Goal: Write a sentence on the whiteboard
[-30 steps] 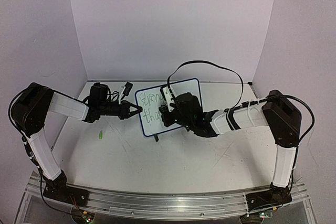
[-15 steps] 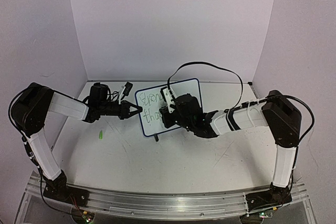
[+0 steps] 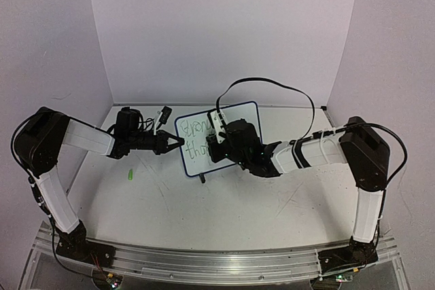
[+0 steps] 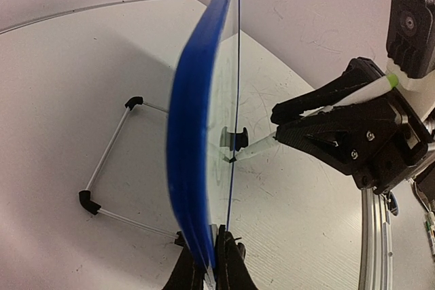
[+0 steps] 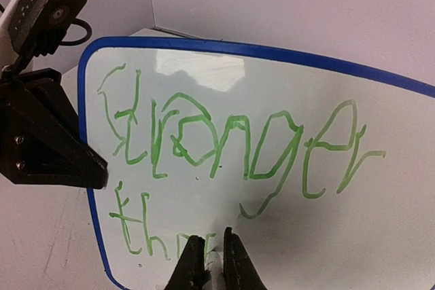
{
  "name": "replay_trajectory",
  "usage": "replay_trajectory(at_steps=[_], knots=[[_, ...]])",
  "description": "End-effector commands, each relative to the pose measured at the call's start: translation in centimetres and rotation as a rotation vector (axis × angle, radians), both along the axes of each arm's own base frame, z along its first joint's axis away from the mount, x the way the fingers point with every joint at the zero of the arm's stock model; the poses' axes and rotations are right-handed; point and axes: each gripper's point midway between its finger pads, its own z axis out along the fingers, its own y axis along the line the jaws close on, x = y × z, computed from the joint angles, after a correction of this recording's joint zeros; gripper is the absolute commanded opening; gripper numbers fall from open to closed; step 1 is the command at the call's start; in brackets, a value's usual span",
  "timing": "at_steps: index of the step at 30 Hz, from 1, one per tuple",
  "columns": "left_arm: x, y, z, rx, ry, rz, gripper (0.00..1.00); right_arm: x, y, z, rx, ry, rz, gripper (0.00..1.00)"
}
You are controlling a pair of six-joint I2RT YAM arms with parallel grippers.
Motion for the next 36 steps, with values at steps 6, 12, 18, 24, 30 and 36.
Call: replay_trajectory(at_steps=[6, 12, 18, 24, 30, 36], knots=[[2.0, 1.3, -1.3, 0.102, -0.070, 0.085, 0.00, 1.7, -1.8, 2.5, 0.023, -0.065, -0.101, 0.00], [2.0, 1.2, -1.3, 0.102, -0.069, 0.085, 0.00, 1.4, -2.2, 1.8, 0.016, -0.050, -0.103, 0.00], [2.0, 1.3, -1.3, 0.103, -0.070, 0.087, 0.00, 1.0, -2.3, 0.8, 0.014, -0.021, -0.091, 0.00], [1.9, 1.3, -1.4, 0.104, -0.067, 0.086, 0.00, 0.6, -2.2, -0.2, 0.014, 0.009, -0.077, 0.00], [2.0, 1.3, -1.6, 0.106, -0.063, 0.085, 0.00, 0.4, -2.5, -0.8, 0.010, 0.026, -0.082, 0.00], [2.0, 1.3, -1.6, 0.105, -0.064, 0.086, 0.00, 0.2, -2.3, 2.1, 0.047, -0.009, -0.061, 0.00]])
